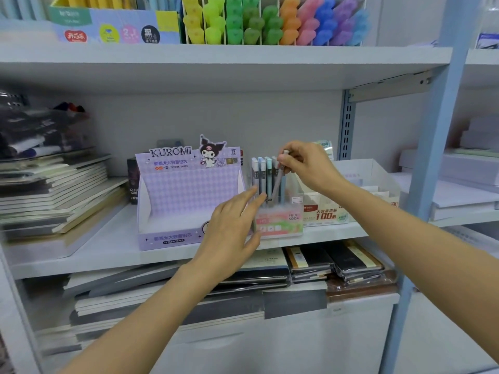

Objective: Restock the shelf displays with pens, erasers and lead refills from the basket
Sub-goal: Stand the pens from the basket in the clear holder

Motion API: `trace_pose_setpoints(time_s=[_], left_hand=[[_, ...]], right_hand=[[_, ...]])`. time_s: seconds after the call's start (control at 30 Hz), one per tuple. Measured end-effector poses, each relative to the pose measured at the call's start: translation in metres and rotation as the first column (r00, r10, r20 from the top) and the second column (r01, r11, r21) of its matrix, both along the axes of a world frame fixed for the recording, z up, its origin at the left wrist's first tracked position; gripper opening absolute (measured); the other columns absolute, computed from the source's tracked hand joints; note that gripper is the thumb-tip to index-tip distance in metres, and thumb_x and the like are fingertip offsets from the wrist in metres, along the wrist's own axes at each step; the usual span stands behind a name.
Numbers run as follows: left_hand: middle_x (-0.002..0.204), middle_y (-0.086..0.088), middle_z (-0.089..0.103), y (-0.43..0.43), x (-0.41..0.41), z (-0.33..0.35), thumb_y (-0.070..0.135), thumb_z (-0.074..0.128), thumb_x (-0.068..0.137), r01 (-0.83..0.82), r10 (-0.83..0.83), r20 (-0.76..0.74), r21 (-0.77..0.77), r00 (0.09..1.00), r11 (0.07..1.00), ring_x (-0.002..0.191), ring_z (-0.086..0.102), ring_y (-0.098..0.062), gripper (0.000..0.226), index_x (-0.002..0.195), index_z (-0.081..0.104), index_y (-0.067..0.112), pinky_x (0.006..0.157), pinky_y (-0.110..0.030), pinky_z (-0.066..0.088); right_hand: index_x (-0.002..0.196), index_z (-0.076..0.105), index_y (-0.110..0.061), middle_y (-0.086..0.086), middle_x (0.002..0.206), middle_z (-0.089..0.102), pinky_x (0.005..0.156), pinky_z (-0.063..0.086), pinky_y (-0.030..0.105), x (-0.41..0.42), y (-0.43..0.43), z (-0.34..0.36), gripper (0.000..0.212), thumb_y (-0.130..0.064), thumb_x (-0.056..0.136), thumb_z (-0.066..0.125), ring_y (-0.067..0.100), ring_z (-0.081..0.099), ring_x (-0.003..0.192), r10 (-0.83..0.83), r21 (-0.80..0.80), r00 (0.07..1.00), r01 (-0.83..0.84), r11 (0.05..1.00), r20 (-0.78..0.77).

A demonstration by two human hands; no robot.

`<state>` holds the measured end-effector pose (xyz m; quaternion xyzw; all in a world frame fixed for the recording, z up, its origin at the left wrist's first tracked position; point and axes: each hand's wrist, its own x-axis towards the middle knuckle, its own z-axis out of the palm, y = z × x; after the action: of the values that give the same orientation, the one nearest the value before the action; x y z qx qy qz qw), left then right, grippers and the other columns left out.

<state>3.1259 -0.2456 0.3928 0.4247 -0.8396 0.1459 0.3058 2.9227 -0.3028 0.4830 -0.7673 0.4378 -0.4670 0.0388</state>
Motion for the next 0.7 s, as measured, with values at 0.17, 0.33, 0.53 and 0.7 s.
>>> trace_pose_setpoints(time_s=[0.17,0.33,0.53,0.7], left_hand=[[0.161,0.003,0.02,-0.001,0.001,-0.001,0.028,0.054,0.095,0.0,0.0,0.003,-0.006,1.0,1.0,0.145,0.022,-0.015,0.066,0.153,0.023,0.026,0.115,-0.033,0.021],[0.16,0.003,0.02,-0.002,0.002,-0.001,0.027,0.055,0.095,-0.001,0.001,0.007,-0.01,1.0,1.0,0.144,0.023,-0.015,0.067,0.153,0.023,0.026,0.115,-0.033,0.022],[0.161,0.004,0.018,0.003,0.0,0.002,0.023,0.056,0.094,0.016,-0.016,-0.004,0.021,1.0,1.0,0.146,0.02,-0.015,0.068,0.154,0.023,0.023,0.116,-0.032,0.019],[0.144,-0.008,0.044,0.028,0.005,-0.016,0.015,0.058,0.091,0.04,-0.048,-0.105,-0.077,0.993,0.996,0.129,0.043,-0.025,0.052,0.142,0.044,0.012,0.104,-0.04,0.037]], right_hand=[[0.099,0.066,-0.002,0.012,0.085,0.071,0.083,0.055,0.044,0.008,-0.007,-0.001,0.019,-0.018,0.097,0.057,0.024,0.069,0.082,-0.008,0.023,0.998,0.009,1.0,-0.063],[0.103,0.064,-0.009,0.012,0.078,0.07,0.08,0.055,0.043,0.011,-0.014,-0.008,0.014,-0.017,0.093,0.064,0.024,0.068,0.077,-0.046,0.02,0.997,0.048,0.999,-0.059],[0.095,0.062,-0.013,0.001,0.081,0.066,0.074,0.052,0.026,0.021,-0.013,-0.015,0.012,-0.015,0.087,0.071,0.014,0.061,0.076,-0.079,0.012,0.997,0.079,0.997,0.017],[0.116,0.064,-0.011,0.003,0.104,0.064,0.079,0.05,0.025,0.015,0.02,-0.02,0.027,-0.025,0.093,0.062,0.01,0.059,0.09,-0.087,-0.195,0.995,0.096,0.976,0.053]])
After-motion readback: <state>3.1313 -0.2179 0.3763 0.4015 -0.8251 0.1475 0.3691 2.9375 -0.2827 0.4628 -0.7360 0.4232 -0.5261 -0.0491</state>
